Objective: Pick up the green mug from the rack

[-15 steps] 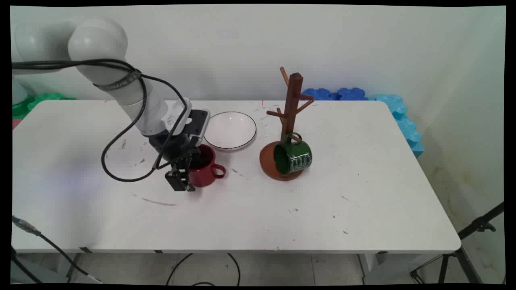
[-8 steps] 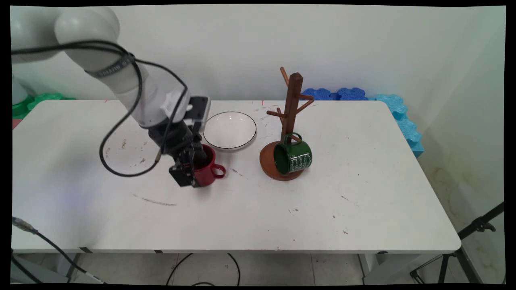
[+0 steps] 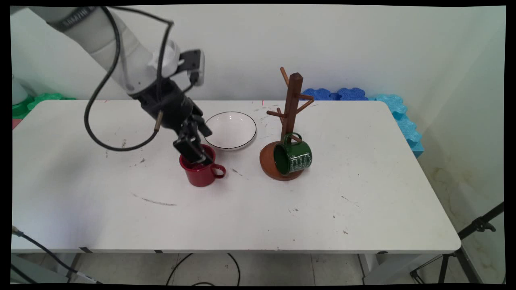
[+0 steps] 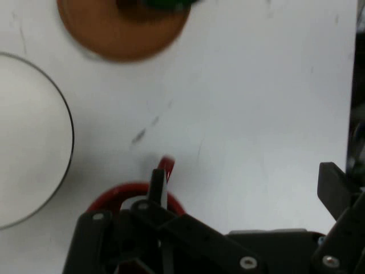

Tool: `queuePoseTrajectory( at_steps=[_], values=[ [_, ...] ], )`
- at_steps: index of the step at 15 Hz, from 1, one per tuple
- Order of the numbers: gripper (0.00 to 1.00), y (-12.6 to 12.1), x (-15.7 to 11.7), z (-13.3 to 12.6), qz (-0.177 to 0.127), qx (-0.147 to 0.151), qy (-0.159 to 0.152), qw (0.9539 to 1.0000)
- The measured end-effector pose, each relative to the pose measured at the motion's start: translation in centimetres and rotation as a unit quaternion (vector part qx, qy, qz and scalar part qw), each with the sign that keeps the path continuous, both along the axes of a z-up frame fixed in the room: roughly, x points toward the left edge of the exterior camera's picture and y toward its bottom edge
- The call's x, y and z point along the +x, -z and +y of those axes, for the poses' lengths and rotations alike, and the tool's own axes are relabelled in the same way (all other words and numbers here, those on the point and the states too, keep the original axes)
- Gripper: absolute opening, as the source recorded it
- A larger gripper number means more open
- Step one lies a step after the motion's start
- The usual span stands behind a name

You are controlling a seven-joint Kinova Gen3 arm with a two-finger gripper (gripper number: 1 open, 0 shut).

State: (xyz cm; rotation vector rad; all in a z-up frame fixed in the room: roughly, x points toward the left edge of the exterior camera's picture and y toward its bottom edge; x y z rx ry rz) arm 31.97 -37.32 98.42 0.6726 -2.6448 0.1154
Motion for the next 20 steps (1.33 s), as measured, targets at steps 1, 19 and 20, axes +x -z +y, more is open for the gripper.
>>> queuePoseTrajectory(
  at_steps=[1, 19, 20],
  values=[
    [1.00, -0.3, 0.1, 0.0, 0.018, -0.003, -0.010, 0.9998],
    [1.00, 8.4, -2.7, 3.2, 0.235, -0.039, -0.141, 0.9609],
    [1.00, 9.0, -3.1, 3.3, 0.241, -0.039, -0.148, 0.9583]
  ],
)
